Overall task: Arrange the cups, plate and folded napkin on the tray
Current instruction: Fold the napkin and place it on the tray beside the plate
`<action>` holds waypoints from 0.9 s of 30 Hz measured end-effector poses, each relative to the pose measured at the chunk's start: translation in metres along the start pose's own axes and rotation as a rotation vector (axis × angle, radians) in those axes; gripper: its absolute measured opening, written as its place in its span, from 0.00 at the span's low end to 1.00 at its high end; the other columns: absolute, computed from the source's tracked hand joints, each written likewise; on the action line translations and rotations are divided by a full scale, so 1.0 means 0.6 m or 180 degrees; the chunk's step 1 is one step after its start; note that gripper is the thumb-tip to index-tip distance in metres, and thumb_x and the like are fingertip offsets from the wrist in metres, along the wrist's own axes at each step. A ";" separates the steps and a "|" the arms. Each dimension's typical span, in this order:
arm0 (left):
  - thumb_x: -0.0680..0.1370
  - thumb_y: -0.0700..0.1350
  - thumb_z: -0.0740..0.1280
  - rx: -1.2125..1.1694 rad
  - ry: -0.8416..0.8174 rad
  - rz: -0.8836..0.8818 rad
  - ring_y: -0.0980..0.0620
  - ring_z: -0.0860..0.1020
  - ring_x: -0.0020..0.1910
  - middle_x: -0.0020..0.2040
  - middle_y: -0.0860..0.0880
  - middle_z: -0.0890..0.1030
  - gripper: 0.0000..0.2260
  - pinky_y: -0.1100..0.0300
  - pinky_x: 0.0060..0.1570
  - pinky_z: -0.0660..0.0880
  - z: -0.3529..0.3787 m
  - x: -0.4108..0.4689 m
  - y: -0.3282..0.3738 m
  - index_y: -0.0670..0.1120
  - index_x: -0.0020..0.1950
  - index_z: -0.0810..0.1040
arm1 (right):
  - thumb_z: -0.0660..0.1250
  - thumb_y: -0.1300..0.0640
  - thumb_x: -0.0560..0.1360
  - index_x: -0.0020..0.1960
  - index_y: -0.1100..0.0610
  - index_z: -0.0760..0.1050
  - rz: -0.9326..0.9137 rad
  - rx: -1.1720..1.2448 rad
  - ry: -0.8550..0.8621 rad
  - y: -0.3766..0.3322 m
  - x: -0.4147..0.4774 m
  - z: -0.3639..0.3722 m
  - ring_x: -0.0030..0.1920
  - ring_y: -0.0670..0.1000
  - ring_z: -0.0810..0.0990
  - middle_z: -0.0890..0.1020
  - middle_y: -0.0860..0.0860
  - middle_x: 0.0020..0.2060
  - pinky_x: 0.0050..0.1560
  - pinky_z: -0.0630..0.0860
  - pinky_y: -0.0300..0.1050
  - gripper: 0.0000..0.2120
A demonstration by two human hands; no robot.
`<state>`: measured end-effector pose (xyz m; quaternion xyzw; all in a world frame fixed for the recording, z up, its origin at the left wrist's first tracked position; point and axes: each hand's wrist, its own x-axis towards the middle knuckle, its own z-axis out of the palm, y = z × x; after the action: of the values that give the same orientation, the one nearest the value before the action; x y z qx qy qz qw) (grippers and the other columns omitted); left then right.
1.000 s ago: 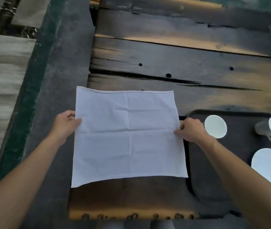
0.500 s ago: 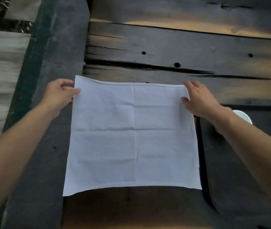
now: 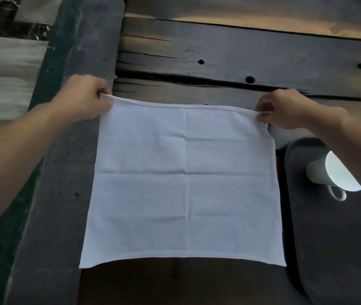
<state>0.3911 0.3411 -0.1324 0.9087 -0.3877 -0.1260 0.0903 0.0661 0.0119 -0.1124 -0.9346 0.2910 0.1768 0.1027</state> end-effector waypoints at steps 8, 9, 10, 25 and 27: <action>0.76 0.44 0.75 0.0261 0.0208 0.0557 0.47 0.78 0.40 0.40 0.45 0.83 0.05 0.53 0.42 0.73 -0.085 -0.033 0.003 0.43 0.47 0.87 | 0.74 0.58 0.73 0.50 0.56 0.86 -0.0274 0.0065 0.0809 -0.008 -0.050 -0.066 0.47 0.61 0.83 0.86 0.57 0.44 0.47 0.71 0.45 0.06; 0.76 0.43 0.75 0.0200 0.0193 0.0627 0.47 0.79 0.40 0.43 0.44 0.84 0.06 0.52 0.43 0.75 -0.095 -0.050 0.002 0.42 0.49 0.87 | 0.74 0.58 0.73 0.50 0.55 0.86 -0.0339 0.0076 0.0815 -0.010 -0.067 -0.075 0.47 0.60 0.84 0.87 0.56 0.42 0.47 0.71 0.44 0.06; 0.76 0.42 0.75 0.0136 0.0145 0.0688 0.48 0.79 0.40 0.45 0.43 0.86 0.06 0.52 0.44 0.76 -0.103 -0.068 0.000 0.42 0.51 0.87 | 0.75 0.59 0.73 0.49 0.54 0.86 -0.0404 0.0103 0.0806 -0.010 -0.085 -0.083 0.45 0.57 0.85 0.87 0.54 0.41 0.47 0.71 0.43 0.06; 0.78 0.48 0.68 -0.0465 -0.0020 0.1408 0.53 0.85 0.56 0.59 0.52 0.85 0.13 0.57 0.58 0.78 -0.036 -0.413 -0.073 0.47 0.59 0.86 | 0.71 0.48 0.74 0.46 0.50 0.88 -0.0835 0.0732 0.0955 -0.034 -0.416 0.069 0.38 0.46 0.86 0.88 0.45 0.39 0.41 0.75 0.37 0.09; 0.76 0.51 0.66 -0.0412 -0.0063 0.1399 0.54 0.84 0.56 0.59 0.52 0.85 0.16 0.55 0.57 0.81 -0.006 -0.456 -0.074 0.48 0.59 0.85 | 0.67 0.47 0.73 0.45 0.52 0.88 -0.0891 0.0714 0.0901 -0.036 -0.439 0.108 0.39 0.47 0.87 0.88 0.45 0.41 0.41 0.76 0.38 0.13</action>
<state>0.2399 0.5707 -0.0970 0.7934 -0.5683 -0.1369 0.1699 -0.1412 0.1823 -0.0670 -0.9641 0.1879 -0.0055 0.1877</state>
